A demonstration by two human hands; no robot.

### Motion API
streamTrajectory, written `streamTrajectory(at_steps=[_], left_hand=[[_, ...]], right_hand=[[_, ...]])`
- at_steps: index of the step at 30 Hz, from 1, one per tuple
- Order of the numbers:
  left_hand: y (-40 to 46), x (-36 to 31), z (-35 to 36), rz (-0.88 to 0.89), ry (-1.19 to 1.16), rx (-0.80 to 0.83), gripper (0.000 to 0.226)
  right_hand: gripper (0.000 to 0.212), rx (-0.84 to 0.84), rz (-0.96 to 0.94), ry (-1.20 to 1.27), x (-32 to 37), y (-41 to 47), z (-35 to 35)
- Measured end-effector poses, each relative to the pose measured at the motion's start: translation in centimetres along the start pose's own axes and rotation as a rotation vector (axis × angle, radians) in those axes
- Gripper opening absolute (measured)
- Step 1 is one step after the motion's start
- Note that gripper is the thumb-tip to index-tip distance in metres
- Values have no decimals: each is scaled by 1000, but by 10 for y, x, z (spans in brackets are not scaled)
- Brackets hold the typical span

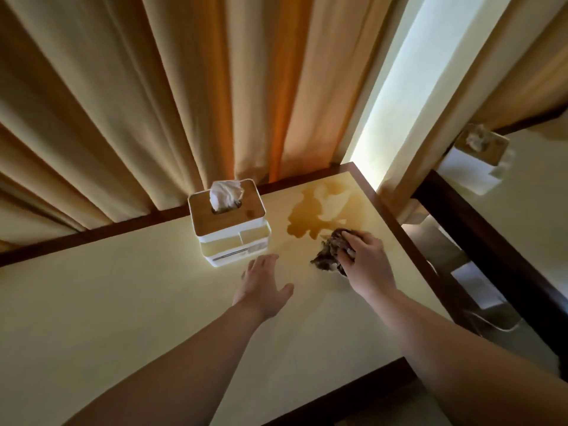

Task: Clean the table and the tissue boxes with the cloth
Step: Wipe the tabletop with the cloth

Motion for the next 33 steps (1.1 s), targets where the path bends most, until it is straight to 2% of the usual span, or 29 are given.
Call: streamTrajectory(at_steps=[3,9,16,19,22,26,29,33], left_hand=[[18,-22,14,1,65,-67,88],[24,-33,31,-41,167,-200,92],[22,-32,30,11,233,-202,100],[18,-24,27,12,205,-196,107],[14,-18,27,-13,187,-169,109],[12,-17,27,-50,189,-188,110],[14,-18,26,-47,192,-204,111],[14,-17,28,-40,221,-200,111]], right_hand=[[45,-21,33,-3,-18,21,-1],[43,51,28,45,-24,56,24],[38,208,-231,17,-1,46,51],[32,141,-332,-21,-23,14,35],[30,27,-246,-48,-64,8,14],[39,19,-86,-152,-86,51,-3],[42,36,-26,-111,-70,101,3],[43,91,-104,-76,-27,133,33]])
Point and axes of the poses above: each hand's wrist, its own y-axis towards the middle knuckle, its own z-axis out of the palm, x = y × z, the point moved 5 cm from there along y, towards the middle knuckle, and after that the axes turned 2 degrees about -x, right-handed, at the moved point
